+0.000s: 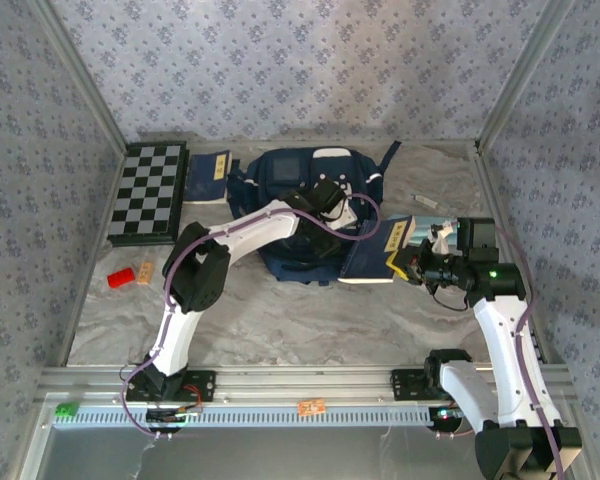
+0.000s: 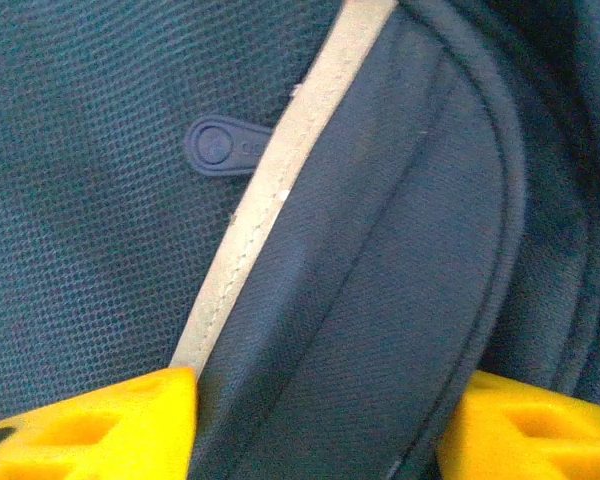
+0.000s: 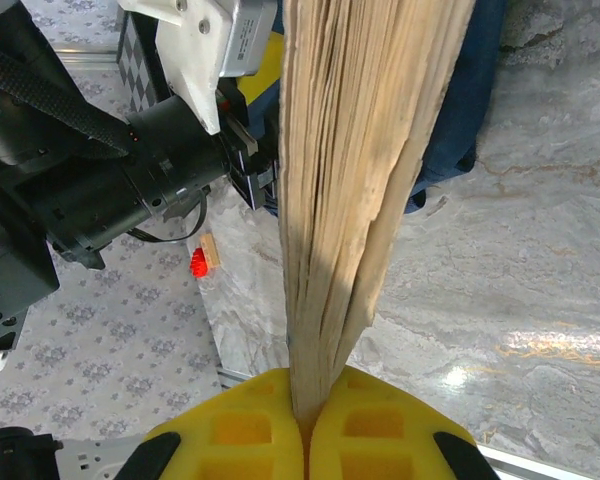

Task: Pack the student bag

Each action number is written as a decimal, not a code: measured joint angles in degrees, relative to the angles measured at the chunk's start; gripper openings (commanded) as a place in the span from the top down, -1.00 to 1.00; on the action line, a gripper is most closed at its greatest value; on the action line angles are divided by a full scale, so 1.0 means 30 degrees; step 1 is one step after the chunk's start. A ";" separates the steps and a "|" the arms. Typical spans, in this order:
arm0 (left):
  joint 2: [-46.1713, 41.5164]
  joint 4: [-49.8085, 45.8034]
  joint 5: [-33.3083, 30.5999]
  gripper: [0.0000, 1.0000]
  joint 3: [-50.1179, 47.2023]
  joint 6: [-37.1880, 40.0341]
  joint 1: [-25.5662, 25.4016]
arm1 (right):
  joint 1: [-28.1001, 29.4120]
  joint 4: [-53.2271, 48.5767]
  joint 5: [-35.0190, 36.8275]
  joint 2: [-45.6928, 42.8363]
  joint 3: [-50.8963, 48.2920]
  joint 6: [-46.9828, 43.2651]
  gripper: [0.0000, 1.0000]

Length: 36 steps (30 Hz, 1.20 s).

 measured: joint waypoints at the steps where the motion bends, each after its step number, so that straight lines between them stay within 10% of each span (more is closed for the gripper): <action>1: 0.0000 -0.0138 -0.0036 0.18 0.0095 0.0029 -0.0036 | -0.0029 -0.0007 -0.0015 0.0000 -0.0029 0.0000 1.00; 12: -0.0015 -0.1035 -0.0211 1.00 0.1144 0.0066 -0.0087 | -0.0240 -0.0036 -0.0138 0.0007 -0.0066 -0.0226 1.00; 25: -0.1173 -0.2667 -0.2594 1.00 0.5814 0.0474 0.0051 | 0.0306 0.0226 -0.0117 0.0379 -0.0066 -0.0634 1.00; 36: -0.1195 -0.3861 -0.3177 1.00 0.8422 0.0816 0.0168 | 0.5996 0.4903 0.2113 0.4911 0.0000 0.0087 1.00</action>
